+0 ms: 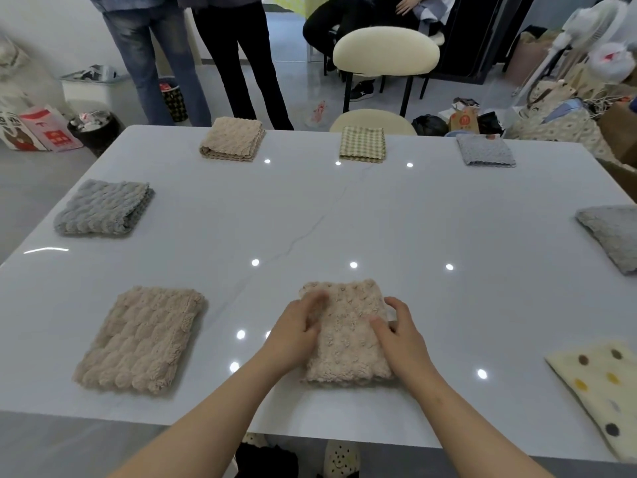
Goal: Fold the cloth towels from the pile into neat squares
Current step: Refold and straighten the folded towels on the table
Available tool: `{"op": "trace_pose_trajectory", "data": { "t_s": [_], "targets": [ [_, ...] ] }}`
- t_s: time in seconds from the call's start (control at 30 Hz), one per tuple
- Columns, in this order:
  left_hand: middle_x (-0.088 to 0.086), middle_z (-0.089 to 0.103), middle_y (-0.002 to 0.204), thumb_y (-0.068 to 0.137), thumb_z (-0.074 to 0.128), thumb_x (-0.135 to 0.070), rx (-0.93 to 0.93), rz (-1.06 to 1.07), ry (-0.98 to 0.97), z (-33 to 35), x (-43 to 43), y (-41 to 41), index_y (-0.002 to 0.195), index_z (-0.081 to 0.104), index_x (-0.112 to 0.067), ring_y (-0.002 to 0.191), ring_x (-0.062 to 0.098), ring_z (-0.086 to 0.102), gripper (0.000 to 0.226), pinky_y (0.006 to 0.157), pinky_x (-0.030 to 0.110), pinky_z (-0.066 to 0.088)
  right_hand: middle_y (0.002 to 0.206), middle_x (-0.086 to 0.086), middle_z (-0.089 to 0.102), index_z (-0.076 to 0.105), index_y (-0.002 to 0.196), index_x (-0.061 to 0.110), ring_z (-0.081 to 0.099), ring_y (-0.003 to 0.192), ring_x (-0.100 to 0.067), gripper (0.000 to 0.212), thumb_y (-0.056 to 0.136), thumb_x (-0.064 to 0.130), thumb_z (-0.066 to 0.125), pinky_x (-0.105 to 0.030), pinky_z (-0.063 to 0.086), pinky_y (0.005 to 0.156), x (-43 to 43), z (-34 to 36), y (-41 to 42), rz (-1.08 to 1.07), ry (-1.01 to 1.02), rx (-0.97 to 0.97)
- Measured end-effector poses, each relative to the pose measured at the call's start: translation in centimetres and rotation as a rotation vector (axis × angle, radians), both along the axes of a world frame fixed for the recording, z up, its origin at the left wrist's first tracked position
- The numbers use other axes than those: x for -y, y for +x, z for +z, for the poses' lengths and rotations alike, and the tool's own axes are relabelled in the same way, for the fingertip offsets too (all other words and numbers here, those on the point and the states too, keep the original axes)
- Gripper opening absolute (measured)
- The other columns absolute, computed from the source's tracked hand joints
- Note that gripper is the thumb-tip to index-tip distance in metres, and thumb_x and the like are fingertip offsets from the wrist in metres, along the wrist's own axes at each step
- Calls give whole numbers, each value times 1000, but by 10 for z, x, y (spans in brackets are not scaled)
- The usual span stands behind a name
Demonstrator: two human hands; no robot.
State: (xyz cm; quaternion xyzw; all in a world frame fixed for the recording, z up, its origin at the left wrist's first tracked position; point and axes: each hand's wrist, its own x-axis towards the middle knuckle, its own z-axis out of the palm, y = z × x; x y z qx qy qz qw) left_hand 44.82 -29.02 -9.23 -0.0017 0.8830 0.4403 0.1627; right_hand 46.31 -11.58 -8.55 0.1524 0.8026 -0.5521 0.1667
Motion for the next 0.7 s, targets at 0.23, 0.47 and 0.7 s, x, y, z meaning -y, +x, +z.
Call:
{"op": "trace_pose_trajectory", "data": {
  "t_s": [0.23, 0.47, 0.7],
  "targets": [
    [-6, 32, 120, 77, 70, -27, 145, -182, -21, -4, 8, 2, 116, 41, -44, 110, 13, 42, 52, 86, 18, 37, 121, 10, 40, 36, 128, 48, 48, 94, 4, 43, 96, 20, 46, -19, 39, 90, -14, -4, 8, 255, 84, -63],
    [-10, 21, 132, 68, 78, -21, 180, -222, -69, -1, 11, 7, 144, 14, -33, 119, 10, 32, 100, 97, 21, 31, 111, 4, 42, 44, 109, 43, 48, 81, 0, 34, 89, 17, 51, -8, 38, 69, -17, -8, 6, 315, 141, -37],
    [-9, 23, 127, 52, 65, -46, 235, -106, -25, 2, 7, 18, 140, 24, -27, 118, 9, 34, 99, 93, 19, 31, 110, 5, 53, 37, 109, 40, 54, 70, -10, 41, 82, 15, 55, -22, 43, 63, -20, -5, 13, 334, 183, -30]
  ]
}}
